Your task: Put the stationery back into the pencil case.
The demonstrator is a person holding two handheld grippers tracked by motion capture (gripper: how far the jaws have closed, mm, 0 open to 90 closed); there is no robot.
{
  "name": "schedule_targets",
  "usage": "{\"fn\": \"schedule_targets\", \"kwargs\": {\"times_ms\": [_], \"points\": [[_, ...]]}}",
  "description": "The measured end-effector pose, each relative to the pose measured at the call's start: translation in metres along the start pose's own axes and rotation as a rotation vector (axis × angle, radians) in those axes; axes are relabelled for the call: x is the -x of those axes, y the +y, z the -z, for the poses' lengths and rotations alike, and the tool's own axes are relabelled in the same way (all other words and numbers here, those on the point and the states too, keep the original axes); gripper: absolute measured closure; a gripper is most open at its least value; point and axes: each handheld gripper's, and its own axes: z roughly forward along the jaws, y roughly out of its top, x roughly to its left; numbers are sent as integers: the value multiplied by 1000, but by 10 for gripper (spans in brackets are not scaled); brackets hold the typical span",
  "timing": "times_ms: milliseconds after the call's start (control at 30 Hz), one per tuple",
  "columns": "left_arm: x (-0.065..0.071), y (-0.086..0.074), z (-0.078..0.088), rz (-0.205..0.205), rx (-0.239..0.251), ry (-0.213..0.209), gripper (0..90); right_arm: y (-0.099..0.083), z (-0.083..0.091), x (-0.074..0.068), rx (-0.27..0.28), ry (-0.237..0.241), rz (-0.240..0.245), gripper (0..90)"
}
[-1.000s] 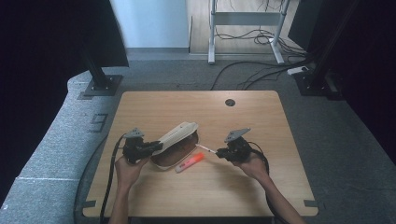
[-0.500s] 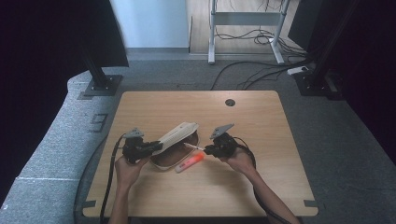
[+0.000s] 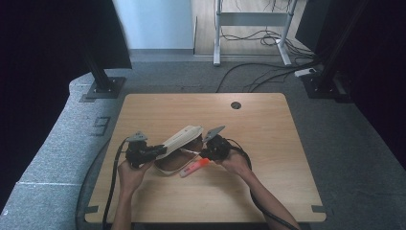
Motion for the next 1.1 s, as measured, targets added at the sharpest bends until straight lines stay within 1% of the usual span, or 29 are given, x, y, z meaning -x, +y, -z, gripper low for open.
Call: {"fn": "schedule_targets", "kwargs": {"times_ms": [100, 233, 433, 733, 767, 800, 967, 1000, 1033, 1100], "points": [[0, 0, 0, 0, 0, 0, 781, 8, -8, -2, 5, 4, 18, 788], [0, 0, 0, 1, 1, -1, 781, 13, -13, -3, 1, 5, 27, 788], [0, 0, 0, 1, 1, -3, 781, 21, -25, -4, -10, 22, 44, 788], [0, 0, 0, 1, 1, -5, 781, 31, -37, -5, -7, 38, 71, 788], [0, 0, 0, 2, 0, -6, 781, 32, -38, -4, -9, 36, 80, 787], [0, 0, -1, 2, 0, -6, 781, 34, -40, -4, -6, 34, 76, 787], [0, 0, -1, 3, -1, -9, 781, 37, -44, -1, -11, 22, 88, 783], [0, 0, -1, 3, -1, -9, 781, 38, -45, 0, -15, 19, 89, 780], [0, 0, -1, 4, -2, -10, 781, 38, -48, 2, -25, 5, 97, 774], [0, 0, -1, 4, -2, -11, 781, 38, -48, 3, -25, 1, 97, 772]]}}
